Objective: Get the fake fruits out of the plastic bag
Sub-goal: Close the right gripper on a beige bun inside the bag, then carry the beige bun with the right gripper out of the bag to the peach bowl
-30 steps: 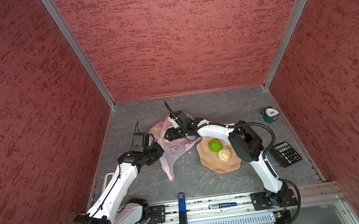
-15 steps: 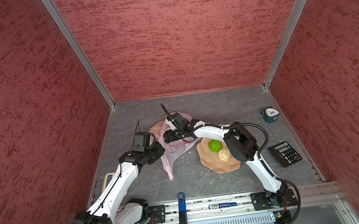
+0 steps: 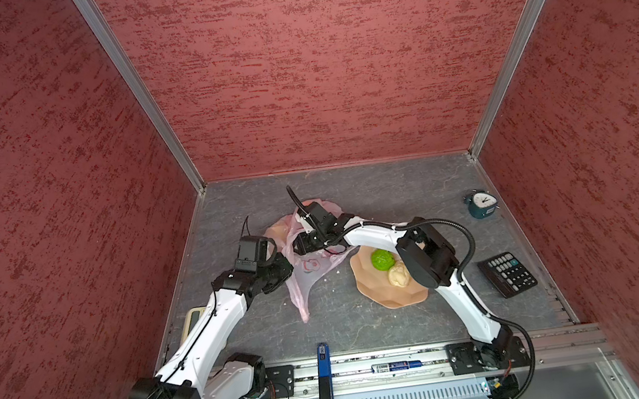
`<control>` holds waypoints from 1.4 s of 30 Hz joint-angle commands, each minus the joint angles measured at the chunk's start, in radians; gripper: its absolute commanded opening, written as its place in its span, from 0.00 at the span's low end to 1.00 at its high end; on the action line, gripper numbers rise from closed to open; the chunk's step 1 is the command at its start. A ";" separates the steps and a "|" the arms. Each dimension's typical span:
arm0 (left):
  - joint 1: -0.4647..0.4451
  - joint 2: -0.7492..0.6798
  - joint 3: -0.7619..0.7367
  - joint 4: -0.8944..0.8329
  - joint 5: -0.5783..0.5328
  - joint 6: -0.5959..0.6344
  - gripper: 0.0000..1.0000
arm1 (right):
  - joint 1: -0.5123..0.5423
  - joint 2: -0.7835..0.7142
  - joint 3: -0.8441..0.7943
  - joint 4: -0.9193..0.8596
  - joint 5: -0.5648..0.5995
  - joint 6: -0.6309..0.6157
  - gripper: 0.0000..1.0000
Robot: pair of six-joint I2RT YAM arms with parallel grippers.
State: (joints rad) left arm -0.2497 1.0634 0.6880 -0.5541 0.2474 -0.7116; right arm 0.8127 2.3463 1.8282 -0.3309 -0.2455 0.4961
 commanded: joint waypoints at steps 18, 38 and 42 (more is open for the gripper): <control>0.088 0.177 0.141 0.154 0.031 0.027 0.14 | 0.005 -0.407 -0.256 -0.104 -0.059 -0.052 0.43; 0.088 0.230 0.130 0.182 0.096 0.043 0.13 | -0.109 -0.856 -0.563 -0.352 0.233 -0.005 0.43; 0.087 0.226 0.131 0.169 0.100 0.052 0.13 | -0.183 -0.887 -0.521 -0.510 0.318 -0.072 0.43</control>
State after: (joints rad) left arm -0.1627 1.3121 0.8284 -0.3824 0.3370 -0.6800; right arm 0.6647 1.4876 1.2755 -0.7029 -0.0349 0.4786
